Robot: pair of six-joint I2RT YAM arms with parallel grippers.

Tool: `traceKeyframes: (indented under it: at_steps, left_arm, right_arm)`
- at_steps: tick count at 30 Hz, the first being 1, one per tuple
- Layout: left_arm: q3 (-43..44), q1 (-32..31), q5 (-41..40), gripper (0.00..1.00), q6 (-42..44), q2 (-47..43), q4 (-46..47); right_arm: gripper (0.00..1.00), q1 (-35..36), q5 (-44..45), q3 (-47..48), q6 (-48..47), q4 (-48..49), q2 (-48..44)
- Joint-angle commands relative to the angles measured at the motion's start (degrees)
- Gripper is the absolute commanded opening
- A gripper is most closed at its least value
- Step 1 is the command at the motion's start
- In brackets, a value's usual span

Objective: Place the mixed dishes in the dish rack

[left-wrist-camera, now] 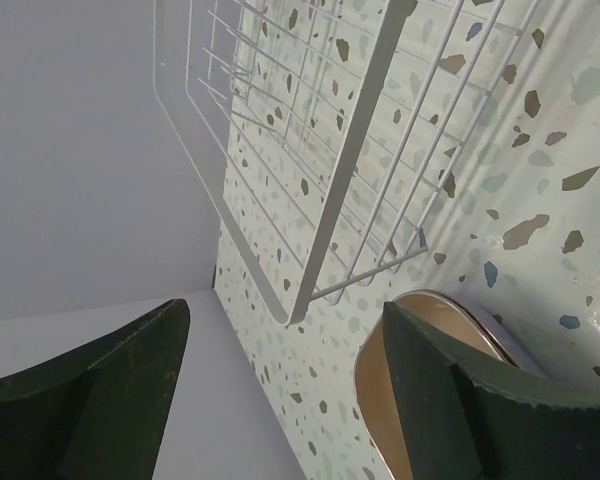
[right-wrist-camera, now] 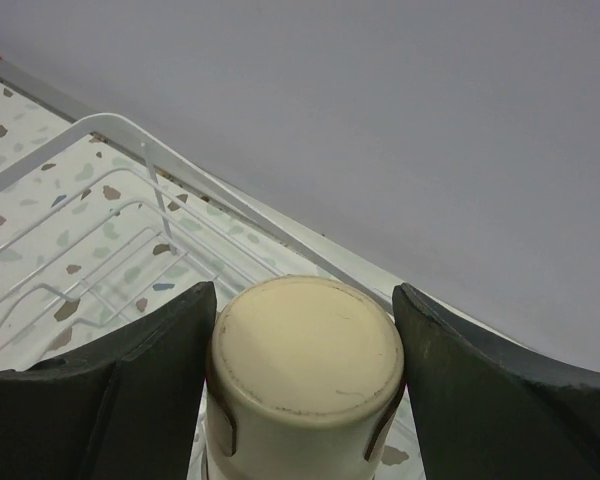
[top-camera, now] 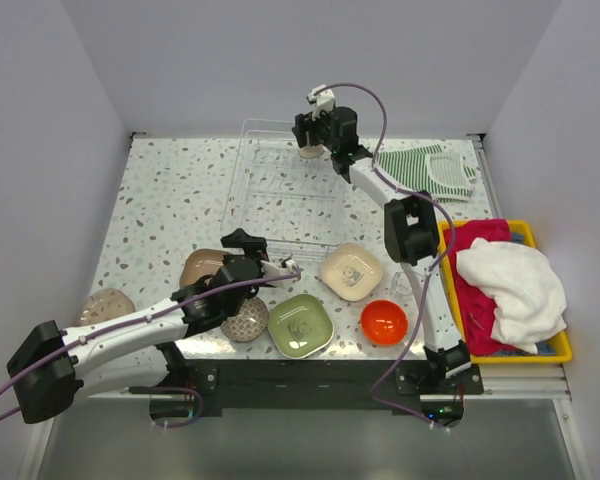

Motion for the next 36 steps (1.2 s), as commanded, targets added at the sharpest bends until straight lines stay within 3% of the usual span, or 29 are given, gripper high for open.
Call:
traceKeyframes:
  at_steps: [1,7,24,30,36]
  left_arm:
    - [-0.8,0.3,0.4,0.83,-2.0,-0.3,1.2]
    - [-1.0,0.3,0.7,0.83,-2.7,-0.8,0.4]
    - [-1.4,0.2,1.6,0.84,-4.6,-0.6,-0.1]
    - [-1.6,0.3,2.0,0.84,-4.7,-0.3,0.8]
    - [-1.9,0.3,1.8,0.84,-5.5,-0.5,-0.3]
  right_arm:
    - [0.27,0.5,1.2,0.8,-0.1,2.0,1.6]
    - [0.23,0.5,0.9,2.8,2.3,2.9,0.2]
    - [0.22,1.2,-0.6,4.3,5.8,9.4,-0.9]
    - [0.22,2.0,-1.1,0.7,4.7,11.9,-2.7]
    - [0.19,2.8,-0.8,-6.2,2.2,20.7,-2.4]
